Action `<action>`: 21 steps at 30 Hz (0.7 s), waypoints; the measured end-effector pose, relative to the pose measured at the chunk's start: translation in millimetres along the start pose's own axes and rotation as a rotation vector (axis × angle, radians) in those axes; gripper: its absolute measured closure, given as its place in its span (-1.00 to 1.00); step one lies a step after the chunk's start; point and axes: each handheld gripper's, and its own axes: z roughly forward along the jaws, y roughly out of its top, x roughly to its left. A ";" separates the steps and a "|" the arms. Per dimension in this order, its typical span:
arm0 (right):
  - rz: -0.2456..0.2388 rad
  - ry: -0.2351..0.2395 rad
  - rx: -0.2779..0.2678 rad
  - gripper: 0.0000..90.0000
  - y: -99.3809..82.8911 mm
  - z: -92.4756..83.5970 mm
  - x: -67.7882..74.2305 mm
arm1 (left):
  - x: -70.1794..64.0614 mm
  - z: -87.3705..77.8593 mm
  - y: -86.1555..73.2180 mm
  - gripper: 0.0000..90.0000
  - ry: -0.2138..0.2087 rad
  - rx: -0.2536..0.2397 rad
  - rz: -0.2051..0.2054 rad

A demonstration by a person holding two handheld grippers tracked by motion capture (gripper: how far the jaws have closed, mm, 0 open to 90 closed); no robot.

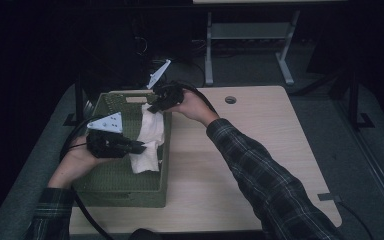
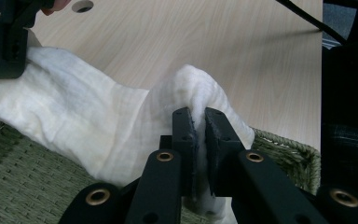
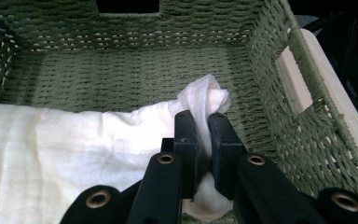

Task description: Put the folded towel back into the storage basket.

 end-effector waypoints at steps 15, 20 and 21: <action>0.003 0.002 0.005 0.85 -1.2 3.8 1.2 | 2.0 1.7 0.0 0.22 0.041 -0.037 0.001; 0.002 0.002 -0.003 0.85 -2.3 5.1 -1.2 | 2.5 2.3 0.3 0.20 0.039 -0.042 -0.002; 0.006 0.001 -0.002 0.85 -2.4 5.4 -1.3 | 2.6 2.6 0.2 0.20 0.038 -0.043 -0.003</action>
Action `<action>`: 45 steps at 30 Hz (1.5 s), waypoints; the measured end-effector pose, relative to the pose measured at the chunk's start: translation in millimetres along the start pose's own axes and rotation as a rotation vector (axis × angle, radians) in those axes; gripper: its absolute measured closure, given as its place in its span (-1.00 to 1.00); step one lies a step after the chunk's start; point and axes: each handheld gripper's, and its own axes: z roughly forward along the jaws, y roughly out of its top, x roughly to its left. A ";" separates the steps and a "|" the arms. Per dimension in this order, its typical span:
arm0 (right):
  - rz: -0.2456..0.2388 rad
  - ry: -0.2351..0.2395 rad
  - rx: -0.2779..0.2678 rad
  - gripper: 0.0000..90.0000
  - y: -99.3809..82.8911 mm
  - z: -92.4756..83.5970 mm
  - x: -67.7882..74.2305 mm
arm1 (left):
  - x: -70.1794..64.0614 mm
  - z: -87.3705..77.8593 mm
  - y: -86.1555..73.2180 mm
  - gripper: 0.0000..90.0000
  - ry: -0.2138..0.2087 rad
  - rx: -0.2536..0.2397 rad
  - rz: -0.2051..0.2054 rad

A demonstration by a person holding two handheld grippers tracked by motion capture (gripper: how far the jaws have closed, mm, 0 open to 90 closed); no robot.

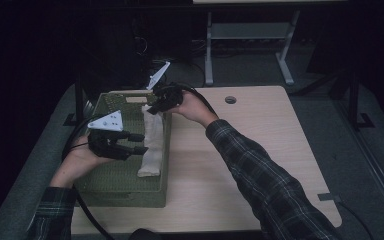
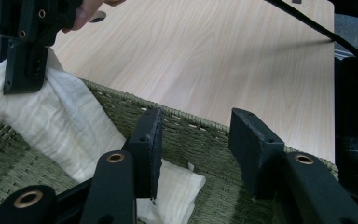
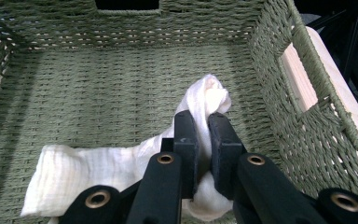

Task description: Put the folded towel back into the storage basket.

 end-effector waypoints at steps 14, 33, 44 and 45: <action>0.025 -0.029 0.013 0.79 -4.4 18.1 -21.6 | 2.4 5.0 -2.1 0.16 -0.008 -0.005 -0.014; 0.077 -0.108 -0.035 0.15 -27.7 -29.1 -31.9 | 1.2 28.2 23.4 -0.15 0.019 -0.066 -0.075; 0.141 -0.121 -0.057 -0.13 -76.7 -74.6 -21.9 | -13.5 68.2 58.3 -0.33 0.109 -0.065 -0.116; 0.145 -0.120 -0.064 -0.15 -81.5 -79.0 -20.5 | -15.4 71.7 61.6 -0.33 0.126 -0.069 -0.125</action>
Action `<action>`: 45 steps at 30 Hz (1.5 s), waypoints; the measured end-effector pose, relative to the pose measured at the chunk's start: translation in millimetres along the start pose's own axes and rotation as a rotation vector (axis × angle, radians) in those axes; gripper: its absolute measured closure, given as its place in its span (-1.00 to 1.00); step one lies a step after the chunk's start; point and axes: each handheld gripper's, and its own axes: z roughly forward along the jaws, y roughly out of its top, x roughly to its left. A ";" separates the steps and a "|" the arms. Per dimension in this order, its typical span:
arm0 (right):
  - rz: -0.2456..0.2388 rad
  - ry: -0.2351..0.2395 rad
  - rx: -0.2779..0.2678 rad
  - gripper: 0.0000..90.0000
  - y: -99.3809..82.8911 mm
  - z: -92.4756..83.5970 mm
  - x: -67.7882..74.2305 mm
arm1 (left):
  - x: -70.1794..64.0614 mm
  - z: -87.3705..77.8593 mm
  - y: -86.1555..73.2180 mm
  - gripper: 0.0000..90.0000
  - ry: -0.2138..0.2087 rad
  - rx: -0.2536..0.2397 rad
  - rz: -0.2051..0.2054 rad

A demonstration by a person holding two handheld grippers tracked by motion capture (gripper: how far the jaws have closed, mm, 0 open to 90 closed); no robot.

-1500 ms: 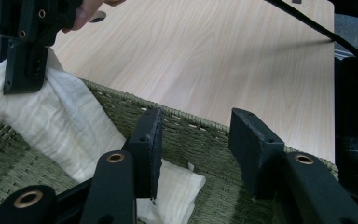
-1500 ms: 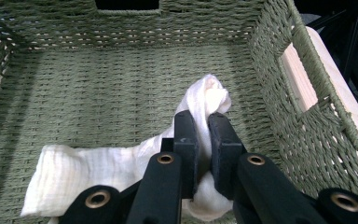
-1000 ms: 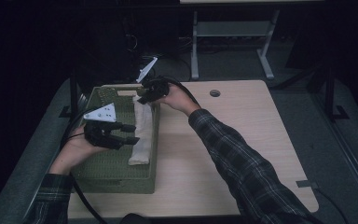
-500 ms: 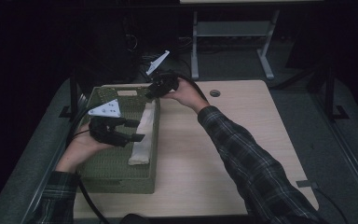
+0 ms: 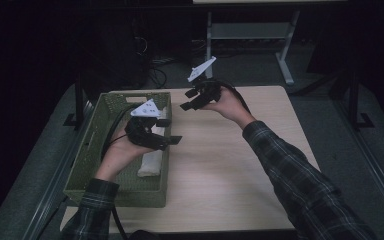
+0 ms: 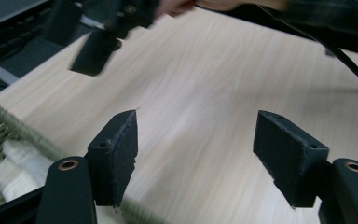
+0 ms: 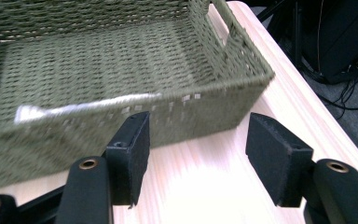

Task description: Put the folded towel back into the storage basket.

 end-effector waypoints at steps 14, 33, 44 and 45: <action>0.024 -0.064 -0.040 -0.33 -62.7 -57.1 13.1 | -48.8 63.3 17.5 -0.40 0.050 0.031 -0.011; 0.159 -0.123 -0.013 -0.44 -194.3 -82.0 42.3 | -94.0 139.2 -29.9 -0.44 0.034 0.103 -0.004; 0.230 -0.129 0.003 -0.46 -254.2 -79.7 62.2 | -96.4 163.1 -57.9 -0.44 0.022 0.173 -0.013; 0.238 -0.132 -0.001 -0.46 -259.1 -78.8 64.3 | -96.3 163.8 -59.0 -0.44 0.022 0.177 -0.012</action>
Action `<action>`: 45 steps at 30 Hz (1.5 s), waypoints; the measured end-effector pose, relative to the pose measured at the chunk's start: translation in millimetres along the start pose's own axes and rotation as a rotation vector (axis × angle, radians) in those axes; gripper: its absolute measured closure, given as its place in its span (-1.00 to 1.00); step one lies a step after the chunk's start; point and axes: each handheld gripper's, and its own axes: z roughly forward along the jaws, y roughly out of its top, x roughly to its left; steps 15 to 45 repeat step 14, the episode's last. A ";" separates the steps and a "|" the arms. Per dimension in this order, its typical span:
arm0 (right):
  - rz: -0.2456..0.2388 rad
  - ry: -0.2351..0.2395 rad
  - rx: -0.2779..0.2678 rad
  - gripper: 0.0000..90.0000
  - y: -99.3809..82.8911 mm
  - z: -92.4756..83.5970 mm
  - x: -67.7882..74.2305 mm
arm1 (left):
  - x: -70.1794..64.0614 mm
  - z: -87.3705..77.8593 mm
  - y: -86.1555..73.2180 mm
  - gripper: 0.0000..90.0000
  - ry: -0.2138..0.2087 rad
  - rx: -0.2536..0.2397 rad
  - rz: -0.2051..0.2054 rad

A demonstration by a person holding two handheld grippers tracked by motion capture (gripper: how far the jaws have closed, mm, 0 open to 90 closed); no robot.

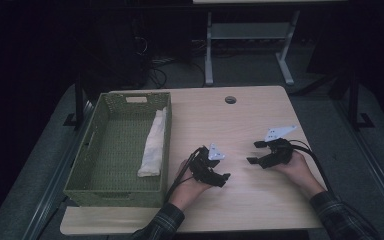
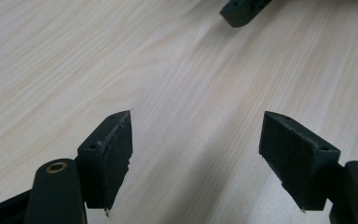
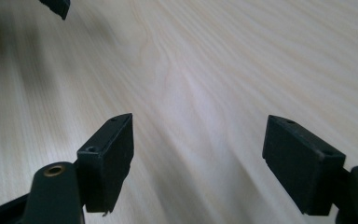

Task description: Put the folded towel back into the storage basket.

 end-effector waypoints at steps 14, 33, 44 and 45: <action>-0.012 -0.017 0.026 -0.51 -15.1 7.5 8.0 | 3.9 5.0 -8.9 -0.44 0.013 0.028 0.001; -0.012 -0.017 0.026 -0.51 -15.1 7.5 8.0 | 3.9 5.0 -8.9 -0.44 0.013 0.028 0.001; -0.012 -0.017 0.026 -0.51 -15.1 7.5 8.0 | 3.9 5.0 -8.9 -0.44 0.013 0.028 0.001; -0.012 -0.017 0.026 -0.51 -15.1 7.5 8.0 | 3.9 5.0 -8.9 -0.44 0.013 0.028 0.001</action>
